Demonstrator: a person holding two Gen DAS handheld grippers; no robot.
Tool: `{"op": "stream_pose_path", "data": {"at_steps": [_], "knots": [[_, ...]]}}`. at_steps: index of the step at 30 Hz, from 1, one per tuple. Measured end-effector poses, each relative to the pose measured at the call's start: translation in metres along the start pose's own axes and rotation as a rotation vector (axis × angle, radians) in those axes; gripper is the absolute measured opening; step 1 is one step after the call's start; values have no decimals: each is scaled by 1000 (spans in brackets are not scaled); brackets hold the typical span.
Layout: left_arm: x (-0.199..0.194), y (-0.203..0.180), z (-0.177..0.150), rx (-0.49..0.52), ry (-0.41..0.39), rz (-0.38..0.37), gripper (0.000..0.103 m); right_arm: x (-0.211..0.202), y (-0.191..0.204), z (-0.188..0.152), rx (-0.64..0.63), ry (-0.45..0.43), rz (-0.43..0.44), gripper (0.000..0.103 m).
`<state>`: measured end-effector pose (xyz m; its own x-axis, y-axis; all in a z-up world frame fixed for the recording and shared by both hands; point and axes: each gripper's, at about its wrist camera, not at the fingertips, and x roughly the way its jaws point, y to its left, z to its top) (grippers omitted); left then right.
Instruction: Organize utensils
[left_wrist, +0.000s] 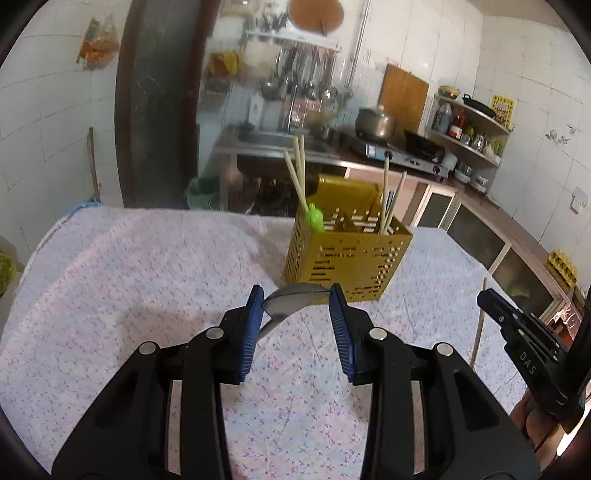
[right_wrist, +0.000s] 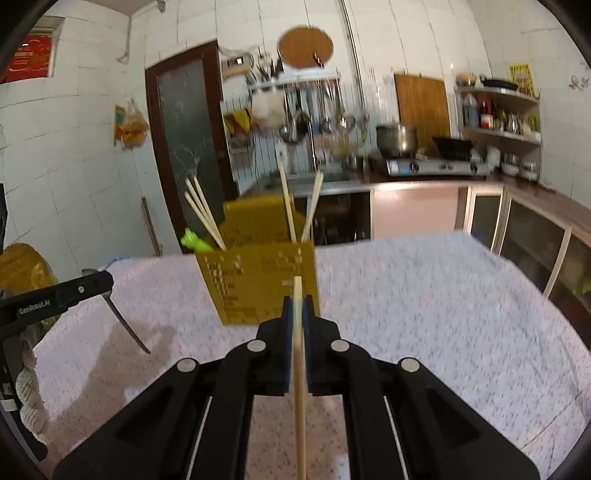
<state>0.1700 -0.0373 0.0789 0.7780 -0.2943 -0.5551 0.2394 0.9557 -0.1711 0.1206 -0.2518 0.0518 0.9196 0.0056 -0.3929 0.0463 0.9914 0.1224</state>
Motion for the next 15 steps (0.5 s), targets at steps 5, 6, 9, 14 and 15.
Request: {"op": "stream_pose_path", "data": {"at_steps": [5, 6, 9, 14, 15], "knots": [[-6, 0, -11, 18, -26, 2, 35, -8, -3, -1, 2, -68, 1, 6], [-5, 0, -13, 22, -28, 3, 35, -9, -4, -1, 3, -75, 0, 6], [3, 5, -19, 20, -12, 5, 35, -9, -8, -3, 16, -91, -2, 6], [12, 10, -24, 10, 14, -13, 4, -9, -13, -6, 19, -101, -7, 6], [14, 11, -24, 5, 18, -15, 4, -8, -14, -6, 21, -99, -7, 6]]}}
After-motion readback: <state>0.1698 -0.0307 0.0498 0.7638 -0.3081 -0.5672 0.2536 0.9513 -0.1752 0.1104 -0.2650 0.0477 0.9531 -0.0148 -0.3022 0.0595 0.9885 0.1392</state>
